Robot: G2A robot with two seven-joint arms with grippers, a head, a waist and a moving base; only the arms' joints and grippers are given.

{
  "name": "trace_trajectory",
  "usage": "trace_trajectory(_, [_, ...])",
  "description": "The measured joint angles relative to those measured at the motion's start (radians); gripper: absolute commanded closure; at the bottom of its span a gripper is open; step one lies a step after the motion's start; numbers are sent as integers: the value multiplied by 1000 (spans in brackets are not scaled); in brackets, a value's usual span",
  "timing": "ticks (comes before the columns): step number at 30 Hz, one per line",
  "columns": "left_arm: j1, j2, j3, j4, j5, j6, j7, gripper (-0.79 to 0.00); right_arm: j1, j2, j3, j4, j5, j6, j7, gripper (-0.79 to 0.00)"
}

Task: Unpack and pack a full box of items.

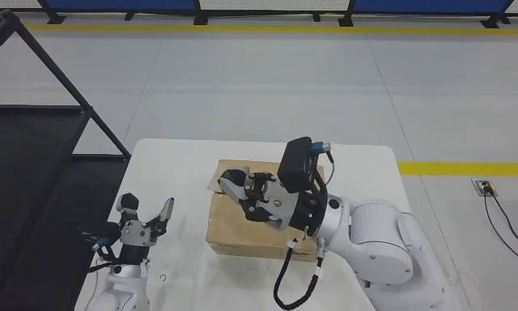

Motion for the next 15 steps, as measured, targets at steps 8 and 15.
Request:
trace_trajectory(8, [6, -2, 7, -2, -12, 9, 1, -785, 44, 0, -3, -4, 7, 61, 94, 0])
trace_trajectory(15, [6, -2, 7, -3, -14, 9, -1, -785, 27, 0, -3, -9, 5, 70, 71, 0])
